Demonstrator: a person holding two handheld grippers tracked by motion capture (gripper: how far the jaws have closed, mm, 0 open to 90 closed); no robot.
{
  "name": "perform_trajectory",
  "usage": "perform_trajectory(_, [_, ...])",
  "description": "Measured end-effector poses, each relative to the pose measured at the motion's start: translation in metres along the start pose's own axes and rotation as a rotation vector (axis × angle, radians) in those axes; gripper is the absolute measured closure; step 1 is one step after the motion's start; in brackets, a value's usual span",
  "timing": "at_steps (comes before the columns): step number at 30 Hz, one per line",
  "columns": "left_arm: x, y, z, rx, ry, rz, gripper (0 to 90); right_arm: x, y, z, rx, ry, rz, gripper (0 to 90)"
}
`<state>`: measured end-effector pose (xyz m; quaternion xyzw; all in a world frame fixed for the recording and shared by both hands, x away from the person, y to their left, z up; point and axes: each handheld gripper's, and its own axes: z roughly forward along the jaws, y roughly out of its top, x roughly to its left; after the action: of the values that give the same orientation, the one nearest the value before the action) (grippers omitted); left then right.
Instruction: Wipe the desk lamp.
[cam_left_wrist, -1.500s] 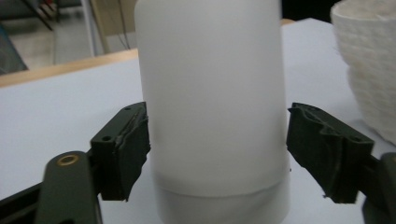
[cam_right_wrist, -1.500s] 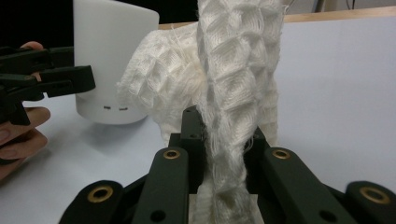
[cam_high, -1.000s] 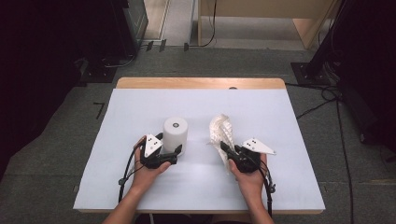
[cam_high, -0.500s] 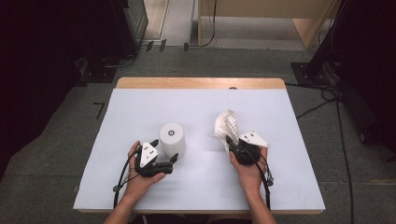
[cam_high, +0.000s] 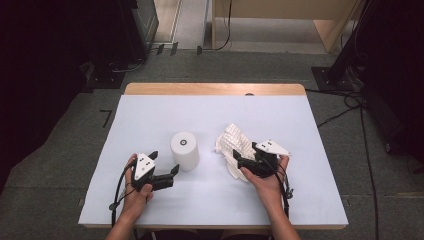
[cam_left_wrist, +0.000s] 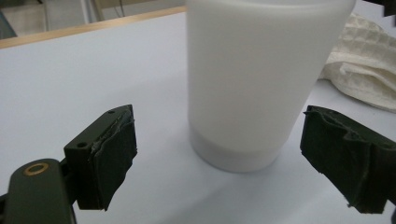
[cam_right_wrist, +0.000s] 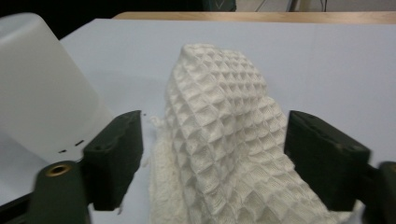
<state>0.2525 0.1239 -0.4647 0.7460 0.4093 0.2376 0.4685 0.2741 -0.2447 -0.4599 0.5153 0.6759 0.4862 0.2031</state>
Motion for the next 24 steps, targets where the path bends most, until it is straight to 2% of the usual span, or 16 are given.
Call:
perform_trajectory(3, [0.006,-0.001,-0.008,-0.008,-0.006,-0.019,11.2,-0.002,0.003,-0.008,-0.002,-0.006,-0.007,12.7])
perform_trajectory(4, [0.012,-0.003,-0.016,-0.014,0.002,-0.028,11.2,-0.004,0.003,-0.015,0.001,-0.003,-0.011,7.7])
perform_trajectory(5, [0.012,-0.003,-0.016,-0.014,0.002,-0.028,11.2,-0.004,0.003,-0.015,0.001,-0.003,-0.011,7.7])
perform_trajectory(6, [0.017,-0.006,-0.023,-0.012,0.014,-0.030,11.2,-0.008,0.003,-0.024,0.002,-0.012,-0.024,5.0])
perform_trajectory(7, [0.017,-0.006,-0.023,-0.012,0.014,-0.030,11.2,-0.008,0.003,-0.024,0.002,-0.012,-0.024,5.0])
perform_trajectory(8, [0.021,-0.008,-0.026,-0.006,0.026,-0.033,11.2,-0.014,0.001,-0.035,-0.002,-0.031,-0.037,4.2])
perform_trajectory(10, [0.028,-0.012,-0.031,-0.001,0.040,-0.043,11.2,-0.017,0.001,-0.038,-0.008,-0.043,-0.037,4.2])
perform_trajectory(11, [0.035,-0.017,-0.035,0.001,0.057,-0.069,11.2,-0.027,-0.002,-0.048,-0.014,-0.072,-0.029,3.1])
perform_trajectory(13, [0.039,-0.019,-0.037,0.000,0.064,-0.083,11.2,-0.031,-0.003,-0.051,-0.018,-0.083,-0.028,3.1])
perform_trajectory(14, [0.044,-0.022,-0.041,-0.001,0.080,-0.102,11.2,-0.041,-0.007,-0.059,-0.025,-0.107,-0.016,2.2])
perform_trajectory(15, [0.046,-0.022,-0.043,-0.004,0.087,-0.106,11.2,-0.045,-0.008,-0.062,-0.030,-0.118,-0.018,1.9])
perform_trajectory(16, [0.046,-0.022,-0.043,-0.004,0.087,-0.106,11.2,-0.045,-0.008,-0.062,-0.030,-0.118,-0.018,1.9])
perform_trajectory(18, [0.049,-0.023,-0.048,-0.011,0.097,-0.111,11.2,-0.059,-0.015,-0.072,-0.022,-0.152,-0.023,0.7])
perform_trajectory(21, [0.051,-0.027,-0.054,-0.007,0.113,-0.094,11.2,-0.070,-0.021,-0.082,-0.031,-0.171,-0.004,0.7])
perform_trajectory(23, [0.052,-0.028,-0.056,-0.007,0.116,-0.092,11.2,-0.073,-0.022,-0.086,-0.036,-0.176,-0.006,0.7])
perform_trajectory(24, [0.055,-0.032,-0.060,-0.009,0.120,-0.095,11.2,-0.080,-0.025,-0.094,-0.040,-0.194,-0.004,0.7])
